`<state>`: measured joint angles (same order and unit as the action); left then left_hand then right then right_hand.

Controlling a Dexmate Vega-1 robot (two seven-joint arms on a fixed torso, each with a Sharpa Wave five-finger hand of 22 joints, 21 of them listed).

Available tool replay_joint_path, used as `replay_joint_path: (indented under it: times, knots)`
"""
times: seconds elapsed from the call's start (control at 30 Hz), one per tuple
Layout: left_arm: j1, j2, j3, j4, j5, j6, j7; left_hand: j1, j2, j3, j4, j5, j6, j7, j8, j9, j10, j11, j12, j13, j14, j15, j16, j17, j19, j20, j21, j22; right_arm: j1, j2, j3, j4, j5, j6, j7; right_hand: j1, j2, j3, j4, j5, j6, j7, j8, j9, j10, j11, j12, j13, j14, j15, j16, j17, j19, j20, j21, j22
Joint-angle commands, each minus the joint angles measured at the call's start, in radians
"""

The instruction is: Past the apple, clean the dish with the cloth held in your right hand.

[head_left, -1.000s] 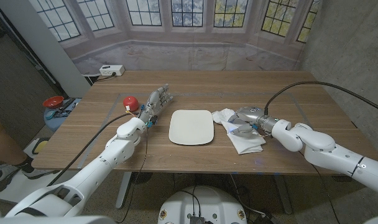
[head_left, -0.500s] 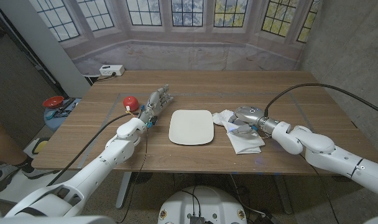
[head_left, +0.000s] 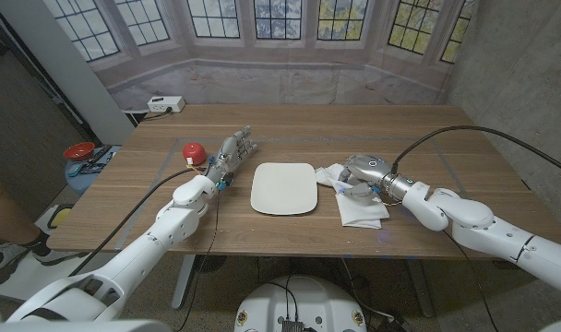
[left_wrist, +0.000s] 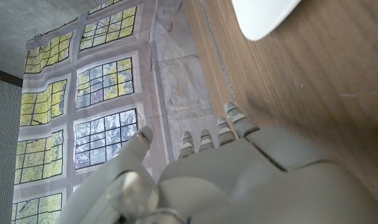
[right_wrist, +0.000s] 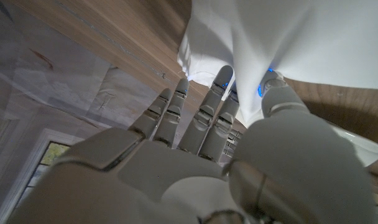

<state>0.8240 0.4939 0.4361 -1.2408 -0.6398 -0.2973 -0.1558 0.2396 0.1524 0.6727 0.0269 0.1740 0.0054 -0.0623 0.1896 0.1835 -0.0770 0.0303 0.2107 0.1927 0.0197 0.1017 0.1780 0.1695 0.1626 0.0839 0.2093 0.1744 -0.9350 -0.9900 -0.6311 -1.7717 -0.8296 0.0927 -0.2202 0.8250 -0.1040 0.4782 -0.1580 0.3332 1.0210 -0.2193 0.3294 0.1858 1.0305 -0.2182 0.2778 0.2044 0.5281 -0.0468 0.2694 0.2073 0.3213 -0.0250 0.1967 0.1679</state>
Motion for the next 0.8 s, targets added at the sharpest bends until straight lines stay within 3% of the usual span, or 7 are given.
replay_joint_path:
  times: [0.03,0.43,0.8]
  knots:
    - [0.006,0.003,-0.002,-0.003,-0.002,-0.001,-0.001,0.000,0.005,0.002,-0.003,0.007,0.005,0.000,0.006,0.003,-0.001,0.006,0.003,0.004,0.007,0.004,0.001,0.002,0.010,-0.001,-0.005,0.004,0.019,0.030,-0.016,0.068,-0.019,0.043,-0.099,0.014,0.005,0.017,0.000,0.007,0.024,-0.001,0.009,0.001,0.025,0.002,-0.003,0.000,0.023,-0.158,-0.004,0.005,0.017,-0.005,-0.002,0.000]
    - [0.009,0.002,-0.003,0.001,-0.004,-0.005,-0.002,0.002,0.006,0.004,-0.006,0.007,0.013,0.002,0.008,0.003,0.002,0.006,0.004,0.004,0.009,0.003,0.001,0.002,0.011,-0.002,-0.005,0.004,0.033,0.044,-0.030,0.118,-0.014,0.084,-0.180,0.075,0.051,-0.008,-0.001,-0.022,0.127,0.002,0.027,0.001,0.125,0.005,0.004,0.002,0.079,-0.171,0.041,0.039,0.056,-0.023,0.000,0.000]
    - [0.003,0.001,-0.003,0.009,-0.006,-0.003,-0.009,0.002,0.006,0.006,-0.007,0.007,0.015,0.003,0.007,0.003,0.006,0.006,0.005,0.004,0.012,0.005,0.002,0.002,0.012,-0.002,-0.005,0.004,0.025,0.037,-0.026,0.106,-0.014,0.089,-0.216,0.144,0.064,-0.040,-0.007,-0.029,0.181,0.010,0.019,-0.004,0.198,0.008,0.006,-0.002,0.133,-0.183,0.076,0.060,0.079,-0.055,-0.003,0.000]
